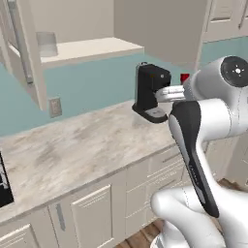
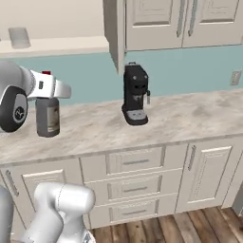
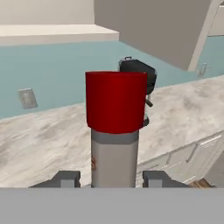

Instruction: There is a bowl on the dining counter. Grab a lemon wedge from the fridge and place it in the bowl. Then get the liquor bottle and glass cup from the cabinet and place them next to the bowl.

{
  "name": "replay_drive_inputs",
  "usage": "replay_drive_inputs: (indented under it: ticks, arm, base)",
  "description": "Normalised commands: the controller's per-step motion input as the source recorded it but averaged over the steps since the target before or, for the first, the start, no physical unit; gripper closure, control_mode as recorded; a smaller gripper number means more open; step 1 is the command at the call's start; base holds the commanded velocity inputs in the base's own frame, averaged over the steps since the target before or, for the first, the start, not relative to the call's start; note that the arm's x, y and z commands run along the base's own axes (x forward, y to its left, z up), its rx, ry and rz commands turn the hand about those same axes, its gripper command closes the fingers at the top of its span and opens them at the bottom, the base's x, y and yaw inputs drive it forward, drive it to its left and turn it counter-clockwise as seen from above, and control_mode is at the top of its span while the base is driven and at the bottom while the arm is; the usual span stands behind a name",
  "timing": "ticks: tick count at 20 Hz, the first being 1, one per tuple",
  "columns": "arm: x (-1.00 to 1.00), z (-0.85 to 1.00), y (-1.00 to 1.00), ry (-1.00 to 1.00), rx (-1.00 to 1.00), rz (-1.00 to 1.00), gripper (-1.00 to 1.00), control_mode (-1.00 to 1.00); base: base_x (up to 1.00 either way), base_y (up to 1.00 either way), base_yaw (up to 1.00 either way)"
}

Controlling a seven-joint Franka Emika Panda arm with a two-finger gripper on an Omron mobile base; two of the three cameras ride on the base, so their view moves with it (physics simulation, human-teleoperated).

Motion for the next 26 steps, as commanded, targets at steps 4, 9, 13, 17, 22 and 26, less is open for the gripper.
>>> replay_drive_inputs:
  ticks: [4,9,13,17,22,26]
  arm:
    - [0.0,0.0,0.0,0.0,0.0,0.0,1.0,1.0]
    - [0.0,0.0,0.0,0.0,0.0,0.0,1.0,1.0]
    - [0.0,0.0,0.0,0.0,0.0,0.0,1.0,1.0]
    - [0.0,0.0,0.0,0.0,0.0,0.0,1.0,1.0]
    - [0.0,0.0,0.0,0.0,0.0,0.0,1.0,1.0]
    - [0.0,0.0,0.0,0.0,0.0,0.0,1.0,1.0]
  base:
    - [0.0,-0.31,-0.91]
    - [0.0,-0.33,-0.88]
    - [0.0,-0.33,-0.84]
    - [0.05,-0.24,-0.8]
    - [0.41,-0.06,-0.69]
    - [0.92,0.07,-0.53]
